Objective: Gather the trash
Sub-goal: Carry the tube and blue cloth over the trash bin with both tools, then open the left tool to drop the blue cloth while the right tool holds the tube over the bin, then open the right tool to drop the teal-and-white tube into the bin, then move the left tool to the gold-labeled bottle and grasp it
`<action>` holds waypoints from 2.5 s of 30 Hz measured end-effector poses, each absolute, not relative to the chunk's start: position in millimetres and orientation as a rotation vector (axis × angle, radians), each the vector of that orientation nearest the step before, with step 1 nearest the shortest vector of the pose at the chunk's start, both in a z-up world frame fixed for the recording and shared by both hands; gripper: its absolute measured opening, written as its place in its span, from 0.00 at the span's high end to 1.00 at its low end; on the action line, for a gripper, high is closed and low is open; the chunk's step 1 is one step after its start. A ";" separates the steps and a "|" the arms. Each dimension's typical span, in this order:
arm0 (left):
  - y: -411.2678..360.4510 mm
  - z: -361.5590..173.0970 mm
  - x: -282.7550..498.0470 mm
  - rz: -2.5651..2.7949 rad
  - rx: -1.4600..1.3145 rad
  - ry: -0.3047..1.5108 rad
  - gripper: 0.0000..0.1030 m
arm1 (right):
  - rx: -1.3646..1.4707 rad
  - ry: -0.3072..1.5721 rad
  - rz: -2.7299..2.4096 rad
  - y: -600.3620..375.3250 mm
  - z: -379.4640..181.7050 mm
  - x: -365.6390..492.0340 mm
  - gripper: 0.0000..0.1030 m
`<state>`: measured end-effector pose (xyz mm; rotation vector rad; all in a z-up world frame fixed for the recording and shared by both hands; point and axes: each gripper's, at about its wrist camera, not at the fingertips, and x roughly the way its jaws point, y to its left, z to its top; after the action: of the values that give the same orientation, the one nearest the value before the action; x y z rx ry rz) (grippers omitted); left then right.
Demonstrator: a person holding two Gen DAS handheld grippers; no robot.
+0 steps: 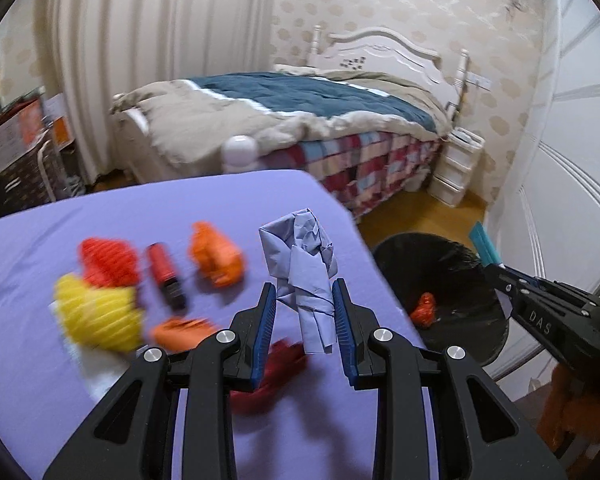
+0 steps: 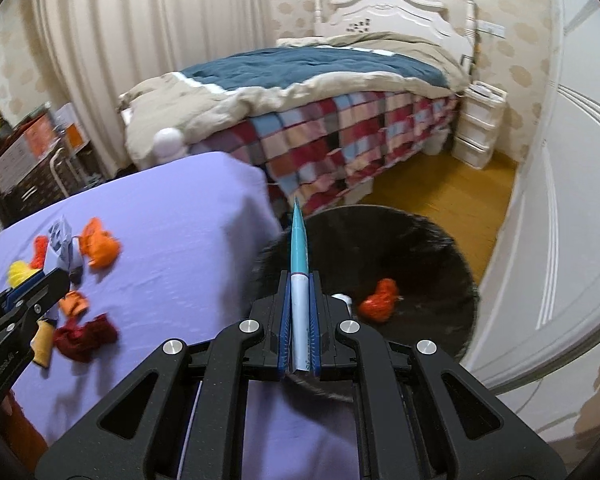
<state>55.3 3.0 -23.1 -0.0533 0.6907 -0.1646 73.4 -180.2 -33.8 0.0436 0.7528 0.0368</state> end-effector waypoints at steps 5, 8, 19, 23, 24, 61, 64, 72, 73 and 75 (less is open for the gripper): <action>-38.2 -30.7 82.4 -0.208 -0.008 0.699 0.71 | 0.055 0.763 0.002 -201.8 -42.7 86.2 0.92; -58.2 -38.1 96.4 -0.221 0.010 0.717 0.71 | 0.073 0.769 -0.017 -215.7 -47.9 93.8 0.92; -105.4 -58.0 128.5 -0.238 0.080 0.760 0.71 | 0.120 0.792 -0.058 -249.9 -64.9 112.7 0.92; -116.9 -59.6 132.2 -0.240 0.111 0.754 0.71 | 0.122 0.796 -0.066 -254.5 -68.1 116.3 0.92; -119.1 -59.4 132.8 -0.241 0.115 0.752 0.71 | 0.123 0.798 -0.068 -255.8 -68.6 117.4 0.92; -32.3 -43.2 78.1 -0.037 0.119 0.732 0.27 | 0.094 0.791 -0.012 -197.8 -59.7 78.9 0.42; -10.0 -43.2 66.0 -0.002 0.101 0.741 0.27 | 0.083 0.792 0.024 -180.0 -57.5 71.1 0.42; 44.0 -43.2 34.3 0.090 0.058 0.757 0.27 | 0.037 0.805 0.125 -132.7 -56.5 52.3 0.42; 47.6 -43.6 31.7 0.098 0.055 0.759 0.27 | 0.033 0.806 0.134 -128.3 -56.3 50.8 0.42; 59.9 -45.8 24.0 0.122 0.048 0.766 0.27 | 0.022 0.808 0.155 -119.2 -56.5 46.8 0.42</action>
<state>24.0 59.9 -45.8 0.0479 0.7661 0.1219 46.8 -119.2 -56.5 0.0223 0.8080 0.1549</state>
